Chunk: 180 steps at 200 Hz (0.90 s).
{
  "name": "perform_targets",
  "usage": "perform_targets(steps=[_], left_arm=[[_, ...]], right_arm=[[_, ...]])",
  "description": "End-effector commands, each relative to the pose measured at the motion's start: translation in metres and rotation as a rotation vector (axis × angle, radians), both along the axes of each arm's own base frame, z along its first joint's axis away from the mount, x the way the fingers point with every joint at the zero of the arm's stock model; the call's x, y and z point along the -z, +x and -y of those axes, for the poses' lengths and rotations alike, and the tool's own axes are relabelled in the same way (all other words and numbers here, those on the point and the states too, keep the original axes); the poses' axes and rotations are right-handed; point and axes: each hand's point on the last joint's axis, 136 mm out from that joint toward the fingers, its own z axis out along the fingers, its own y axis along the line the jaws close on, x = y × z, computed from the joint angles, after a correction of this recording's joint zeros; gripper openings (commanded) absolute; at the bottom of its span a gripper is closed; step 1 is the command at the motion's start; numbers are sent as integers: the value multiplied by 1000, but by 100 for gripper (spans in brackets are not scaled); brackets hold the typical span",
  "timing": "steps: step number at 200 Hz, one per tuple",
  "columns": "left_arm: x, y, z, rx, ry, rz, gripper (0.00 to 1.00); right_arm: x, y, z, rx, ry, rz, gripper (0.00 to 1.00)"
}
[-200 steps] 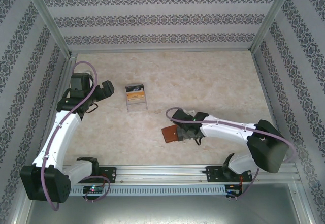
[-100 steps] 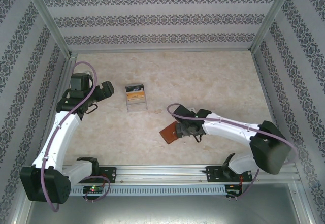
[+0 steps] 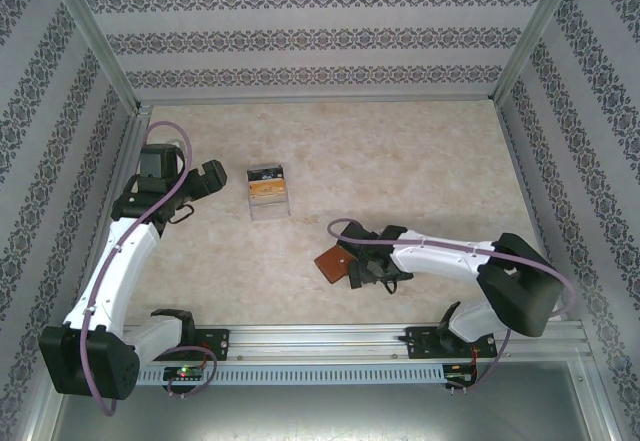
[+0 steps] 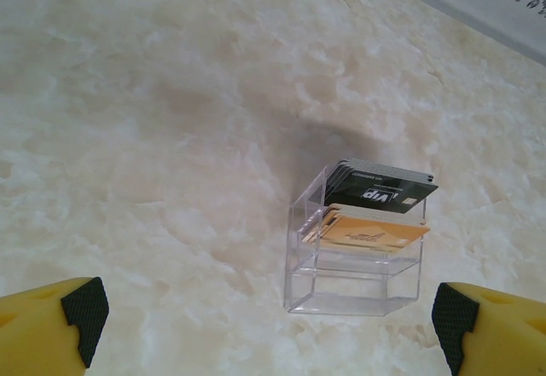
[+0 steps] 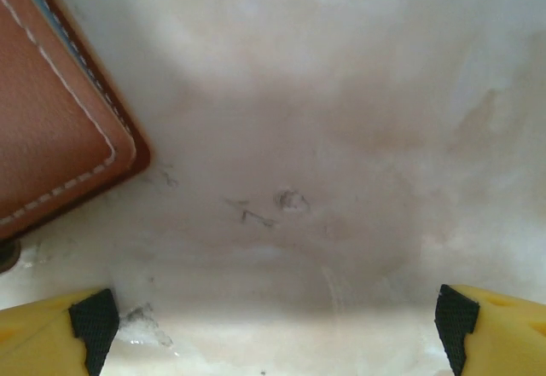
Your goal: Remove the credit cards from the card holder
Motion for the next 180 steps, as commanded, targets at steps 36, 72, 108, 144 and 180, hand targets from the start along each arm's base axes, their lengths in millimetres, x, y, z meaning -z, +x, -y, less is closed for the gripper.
perform_targets(steps=[36,72,108,144,180], left_arm=[[2,-8,24,44,-80,-41,100],[17,-19,48,88,-123,-72,100],[28,-25,77,156,-143,-97,99],[37,-29,86,145,-130,-136,100],[44,-34,91,137,-130,-154,100]], right_arm=[[-11,69,-18,-30,45,99,98],[-11,97,-24,-77,34,99,98],[-12,122,-35,-93,50,105,98],[-27,126,-42,-81,56,121,98],[-64,116,-52,-82,70,197,94]])
